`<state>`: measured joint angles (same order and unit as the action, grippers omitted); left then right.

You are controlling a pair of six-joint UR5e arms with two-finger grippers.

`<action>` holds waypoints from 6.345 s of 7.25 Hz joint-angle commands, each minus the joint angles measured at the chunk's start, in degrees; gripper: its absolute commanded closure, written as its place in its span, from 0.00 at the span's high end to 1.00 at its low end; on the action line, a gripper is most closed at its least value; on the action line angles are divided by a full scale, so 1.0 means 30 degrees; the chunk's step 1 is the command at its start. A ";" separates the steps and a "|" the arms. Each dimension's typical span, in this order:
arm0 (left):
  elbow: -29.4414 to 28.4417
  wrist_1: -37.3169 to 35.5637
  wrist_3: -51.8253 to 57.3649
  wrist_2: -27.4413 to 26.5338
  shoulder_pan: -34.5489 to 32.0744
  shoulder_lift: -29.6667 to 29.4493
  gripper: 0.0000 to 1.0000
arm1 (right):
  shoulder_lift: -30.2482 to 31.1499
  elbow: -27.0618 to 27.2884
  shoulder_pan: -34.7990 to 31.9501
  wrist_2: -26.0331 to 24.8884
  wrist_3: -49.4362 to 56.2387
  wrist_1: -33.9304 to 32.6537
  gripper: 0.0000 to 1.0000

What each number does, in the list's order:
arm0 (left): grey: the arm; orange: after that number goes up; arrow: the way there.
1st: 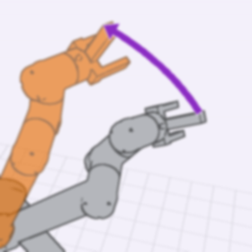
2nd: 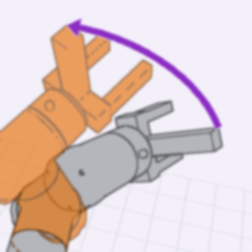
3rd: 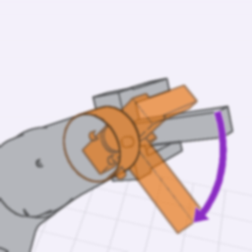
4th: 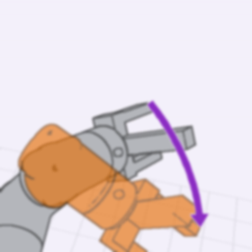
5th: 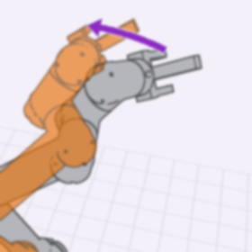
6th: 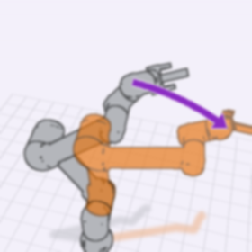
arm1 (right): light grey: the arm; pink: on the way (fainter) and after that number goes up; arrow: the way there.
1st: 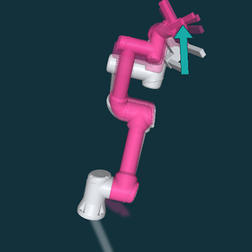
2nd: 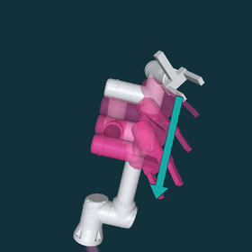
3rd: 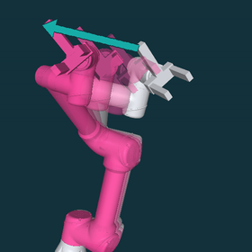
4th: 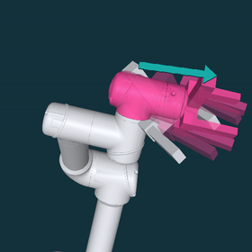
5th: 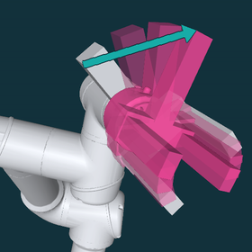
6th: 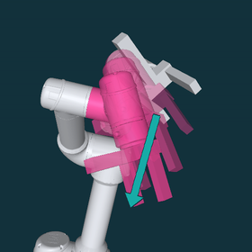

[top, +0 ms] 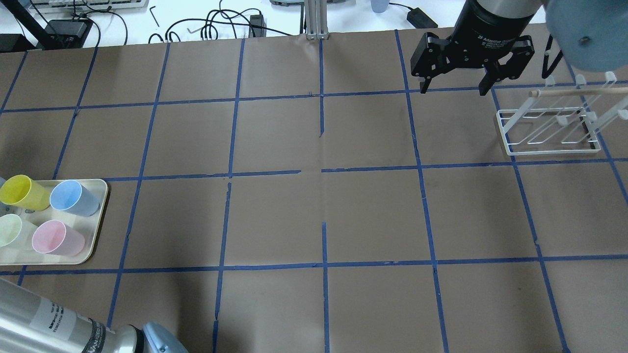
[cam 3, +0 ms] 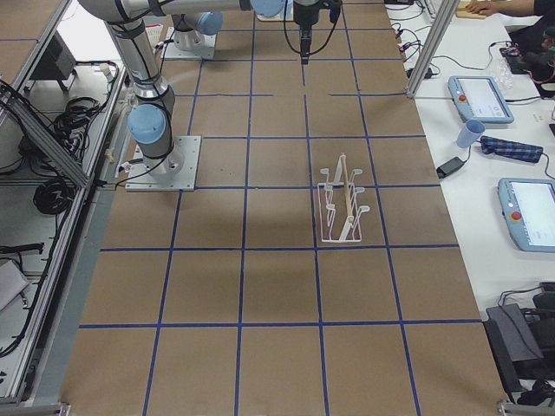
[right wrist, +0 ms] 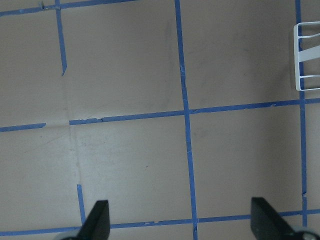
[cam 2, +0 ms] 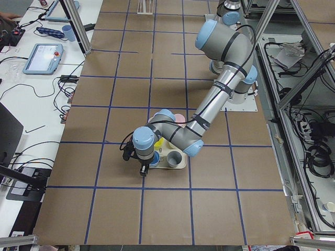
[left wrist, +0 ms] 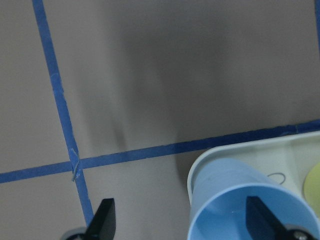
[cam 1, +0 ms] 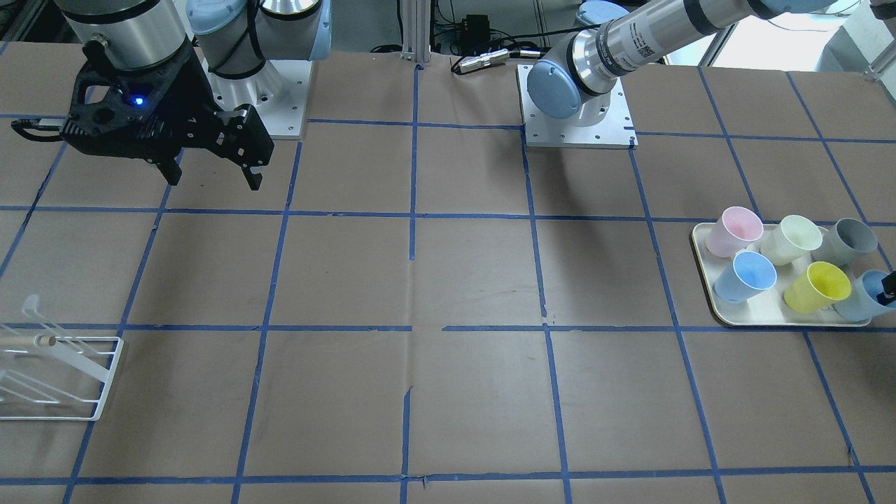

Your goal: Transfer IKEA cup to right arm and place on rack

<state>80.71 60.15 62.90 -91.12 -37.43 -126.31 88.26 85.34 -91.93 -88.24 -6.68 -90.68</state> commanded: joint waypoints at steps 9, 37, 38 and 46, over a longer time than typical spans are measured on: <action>-0.0969 0.3082 0.0888 0.0315 0.0170 0.1115 0.00 | -0.0033 -0.0059 0.0000 0.0058 -0.0029 -0.0007 1.00; 0.8018 1.4696 -0.7694 3.3098 -1.8488 1.0140 0.00 | 0.0347 -0.0821 0.7860 2.1048 0.3984 1.7659 1.00; 0.8076 1.4725 -0.7723 3.3127 -1.8694 1.0198 0.00 | 0.0260 -0.0734 0.7010 2.2311 0.4042 1.7485 1.00; 0.8047 1.4725 -0.7752 3.4358 -1.9282 1.0170 0.00 | 0.0348 0.0088 0.6067 2.2353 0.4425 1.7453 1.00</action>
<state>104.87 104.33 39.70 11.89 -95.20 -95.69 89.43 85.64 -72.66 -21.20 6.68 -38.35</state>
